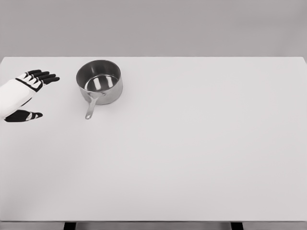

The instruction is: Rotate pot handle

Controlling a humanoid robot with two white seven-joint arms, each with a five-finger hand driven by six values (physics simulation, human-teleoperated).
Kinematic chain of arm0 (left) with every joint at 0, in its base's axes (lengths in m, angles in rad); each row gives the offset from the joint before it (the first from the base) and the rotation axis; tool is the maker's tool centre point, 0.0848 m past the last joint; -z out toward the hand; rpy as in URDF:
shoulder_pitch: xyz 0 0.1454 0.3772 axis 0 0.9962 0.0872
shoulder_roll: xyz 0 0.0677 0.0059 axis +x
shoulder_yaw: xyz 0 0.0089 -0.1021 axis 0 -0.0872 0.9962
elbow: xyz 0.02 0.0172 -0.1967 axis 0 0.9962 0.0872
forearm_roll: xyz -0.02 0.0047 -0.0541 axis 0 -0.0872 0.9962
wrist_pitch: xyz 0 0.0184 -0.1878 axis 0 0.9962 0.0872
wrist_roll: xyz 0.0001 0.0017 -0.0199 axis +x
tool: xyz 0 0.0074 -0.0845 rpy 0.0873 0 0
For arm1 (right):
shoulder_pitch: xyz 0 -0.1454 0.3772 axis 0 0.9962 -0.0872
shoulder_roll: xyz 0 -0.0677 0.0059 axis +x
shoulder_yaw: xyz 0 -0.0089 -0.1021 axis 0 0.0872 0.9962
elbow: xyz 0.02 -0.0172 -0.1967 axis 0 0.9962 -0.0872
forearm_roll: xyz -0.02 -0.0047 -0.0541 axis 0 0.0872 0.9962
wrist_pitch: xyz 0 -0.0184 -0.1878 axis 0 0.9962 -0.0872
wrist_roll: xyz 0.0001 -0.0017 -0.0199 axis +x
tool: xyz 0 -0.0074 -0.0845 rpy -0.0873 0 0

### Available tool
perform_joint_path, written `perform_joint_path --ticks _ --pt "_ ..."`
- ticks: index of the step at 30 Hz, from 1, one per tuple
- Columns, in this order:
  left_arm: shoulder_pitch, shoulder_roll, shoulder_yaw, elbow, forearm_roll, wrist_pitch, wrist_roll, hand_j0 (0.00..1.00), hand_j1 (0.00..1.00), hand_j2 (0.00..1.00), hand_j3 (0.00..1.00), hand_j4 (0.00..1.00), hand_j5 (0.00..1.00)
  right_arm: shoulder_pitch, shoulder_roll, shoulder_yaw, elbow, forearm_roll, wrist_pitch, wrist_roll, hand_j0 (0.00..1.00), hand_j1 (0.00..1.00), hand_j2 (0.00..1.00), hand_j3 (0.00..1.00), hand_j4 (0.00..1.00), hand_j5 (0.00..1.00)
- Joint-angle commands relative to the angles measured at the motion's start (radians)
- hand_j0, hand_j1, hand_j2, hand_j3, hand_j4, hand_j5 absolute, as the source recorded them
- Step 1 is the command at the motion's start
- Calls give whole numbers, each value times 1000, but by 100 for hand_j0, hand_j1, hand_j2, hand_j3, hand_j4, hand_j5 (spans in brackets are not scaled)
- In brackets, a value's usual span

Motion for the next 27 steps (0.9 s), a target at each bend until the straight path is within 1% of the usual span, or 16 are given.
perform_joint_path --ticks 1,3,7,8,10,11,12,13,15,16,17,19,21,23,25,27 --pt "0 1 0 -5 5 1 0 100 100 100 100 100 100 0 0 0 0 0 -1 0 100 100 100 100 100 100" --pt "0 1 0 -5 5 1 0 100 100 100 100 100 100 0 0 0 0 0 1 0 100 100 100 100 100 100" --pt "-29 -2 1 2 5 1 0 100 100 100 100 100 100 0 0 0 0 0 1 0 100 100 100 100 100 100" --pt "-48 -2 -2 0 5 1 -1 100 100 100 100 100 100 0 0 0 0 0 -1 0 100 100 100 100 100 100" --pt "-93 -6 -36 9 -2 1 -1 100 100 100 100 100 100 0 0 0 0 0 -1 0 100 100 100 100 100 100" --pt "-162 -9 -102 32 -31 1 -6 100 100 100 100 100 100 0 0 0 0 0 1 0 100 100 100 100 100 100" --pt "-199 -14 -132 25 -45 1 -6 100 100 100 100 100 100 0 0 0 0 0 1 0 100 100 100 100 100 100" --pt "-221 -21 -152 11 -74 1 -6 100 100 100 100 100 100 0 0 0 0 0 1 0 100 100 100 100 100 100" --pt "-252 -54 -152 -12 -142 1 -6 100 100 100 100 100 100 0 0 0 0 0 1 0 100 100 100 100 100 100" --pt "-270 -66 -155 -11 -156 1 -6 100 100 100 100 100 100 0 0 0 0 0 1 0 100 100 100 100 100 100" --pt "-273 -89 -155 -18 -177 1 -6 100 100 100 100 100 100 0 0 0 0 0 -1 0 100 100 100 100 100 100" --pt "-272 -129 -163 -89 -220 1 -6 100 100 100 100 100 100 0 0 0 0 0 1 0 100 100 100 100 100 100" --pt "-278 -135 -194 -113 -217 1 -6 100 100 100 100 100 100 0 0 0 0 0 -1 0 100 100 100 100 100 100" --pt "-298 -137 -200 -135 -218 1 -6 100 100 100 100 100 100 0 0 0 0 0 -1 0 100 100 100 100 100 100" --pt "-296 -137 -198 -184 -215 1 -6 100 100 100 100 100 100 0 0 0 0 0 1 0 100 100 100 100 100 100" --pt "-296 -183 -214 -192 -218 1 -6 100 100 100 100 100 100 0 0 0 0 0 1 0 100 100 100 100 100 100"
